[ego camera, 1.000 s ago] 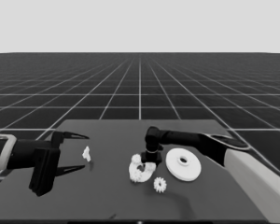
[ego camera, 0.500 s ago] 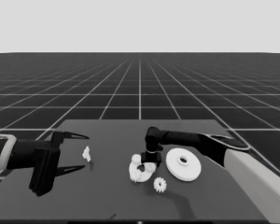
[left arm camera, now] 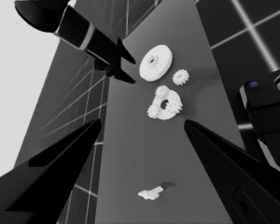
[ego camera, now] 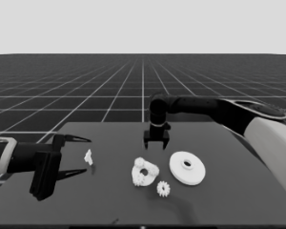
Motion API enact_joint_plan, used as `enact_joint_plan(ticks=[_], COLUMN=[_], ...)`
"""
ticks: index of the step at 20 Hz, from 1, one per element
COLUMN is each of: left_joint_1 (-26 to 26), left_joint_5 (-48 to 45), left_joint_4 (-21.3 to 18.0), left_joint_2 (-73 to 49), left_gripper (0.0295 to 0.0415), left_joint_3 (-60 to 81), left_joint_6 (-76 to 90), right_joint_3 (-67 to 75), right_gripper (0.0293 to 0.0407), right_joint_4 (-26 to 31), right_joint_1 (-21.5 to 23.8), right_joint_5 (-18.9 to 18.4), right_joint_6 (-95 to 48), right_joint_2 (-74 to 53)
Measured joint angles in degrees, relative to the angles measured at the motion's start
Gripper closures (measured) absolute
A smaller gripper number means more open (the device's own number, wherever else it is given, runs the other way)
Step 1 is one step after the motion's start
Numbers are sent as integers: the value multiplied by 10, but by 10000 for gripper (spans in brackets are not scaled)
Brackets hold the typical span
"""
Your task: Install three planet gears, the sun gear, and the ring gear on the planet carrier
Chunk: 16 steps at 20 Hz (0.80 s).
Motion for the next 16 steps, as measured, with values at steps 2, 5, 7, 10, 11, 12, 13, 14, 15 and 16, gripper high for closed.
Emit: enact_joint_plan(ticks=[2, 5, 7, 10, 11, 12, 13, 14, 15, 16], left_joint_1=[0, 0, 0, 0, 0, 0, 0, 0, 0, 0], left_joint_5=[0, 0, 0, 0, 0, 0, 0, 0, 0, 0], left_joint_4=[0, 0, 0, 0, 0, 0, 0, 0, 0, 0], left_joint_2=[0, 0, 0, 0, 0, 0, 0, 0, 0, 0], left_gripper=[326, 326, 326, 326, 326, 326, 326, 326, 326, 326], left_joint_3=[0, 0, 0, 0, 0, 0, 0, 0, 0, 0], left_joint_6=[0, 0, 0, 0, 0, 0, 0, 0, 0, 0], right_joint_3=[115, 229, 246, 253, 254, 264, 246, 221, 201, 188], right_gripper=[315, 315, 315, 315, 315, 315, 315, 315, 315, 315], right_joint_4=[7, 19, 21, 22, 22, -101, -176, -217, -239, -251], right_joint_1=[7, 19, 21, 23, 23, -77, -166, -213, -237, -250], right_joint_5=[1, 5, 6, 6, 6, -2, -6, -2, 3, 8], right_joint_6=[66, 131, 141, 145, 146, 155, 139, 117, 102, 92], right_joint_2=[-50, -98, -105, -108, -108, -110, -108, -104, -101, -98])
